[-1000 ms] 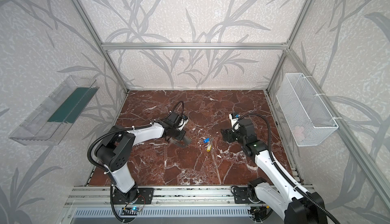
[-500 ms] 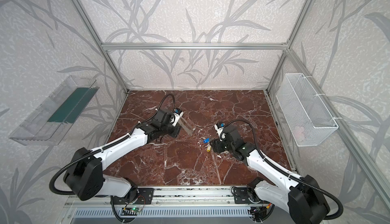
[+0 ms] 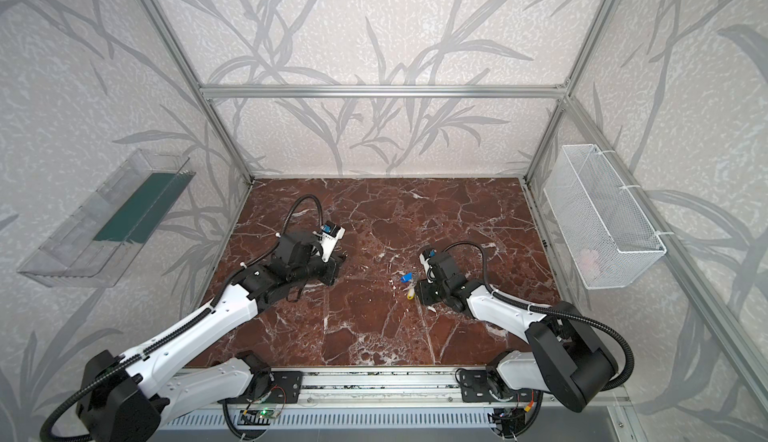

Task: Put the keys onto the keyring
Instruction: 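Lift the plate with the left gripper while the right gripper descends onto the keys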

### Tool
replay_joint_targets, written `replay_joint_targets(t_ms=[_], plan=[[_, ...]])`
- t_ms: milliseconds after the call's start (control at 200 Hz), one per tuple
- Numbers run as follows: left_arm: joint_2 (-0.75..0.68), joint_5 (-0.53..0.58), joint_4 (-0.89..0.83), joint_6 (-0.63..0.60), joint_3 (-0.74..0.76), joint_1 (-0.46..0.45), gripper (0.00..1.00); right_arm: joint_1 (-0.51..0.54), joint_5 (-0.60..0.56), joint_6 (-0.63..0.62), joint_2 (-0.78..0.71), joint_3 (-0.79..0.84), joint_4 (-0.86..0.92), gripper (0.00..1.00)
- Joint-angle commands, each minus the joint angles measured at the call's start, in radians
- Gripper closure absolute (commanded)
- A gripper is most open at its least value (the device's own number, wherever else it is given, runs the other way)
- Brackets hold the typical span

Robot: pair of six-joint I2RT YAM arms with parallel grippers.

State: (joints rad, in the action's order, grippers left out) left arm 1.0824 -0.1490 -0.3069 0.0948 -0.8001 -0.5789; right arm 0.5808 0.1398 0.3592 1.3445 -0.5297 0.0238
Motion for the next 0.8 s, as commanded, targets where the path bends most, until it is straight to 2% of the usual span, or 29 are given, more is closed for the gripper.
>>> replay_joint_targets(t_ms=[0,445,795], plan=[[-0.019,0.002,-0.017,0.019,0.021,-0.006,1.0,0.004,0.009,0.008,0.031,-0.027,-0.059,0.58],[-0.006,-0.011,-0.019,0.02,0.015,-0.015,1.0,-0.004,0.012,-0.008,0.169,-0.08,-0.094,0.62],[0.005,-0.011,-0.027,0.017,0.006,-0.021,1.0,-0.021,0.034,-0.007,0.185,-0.075,-0.116,0.67]])
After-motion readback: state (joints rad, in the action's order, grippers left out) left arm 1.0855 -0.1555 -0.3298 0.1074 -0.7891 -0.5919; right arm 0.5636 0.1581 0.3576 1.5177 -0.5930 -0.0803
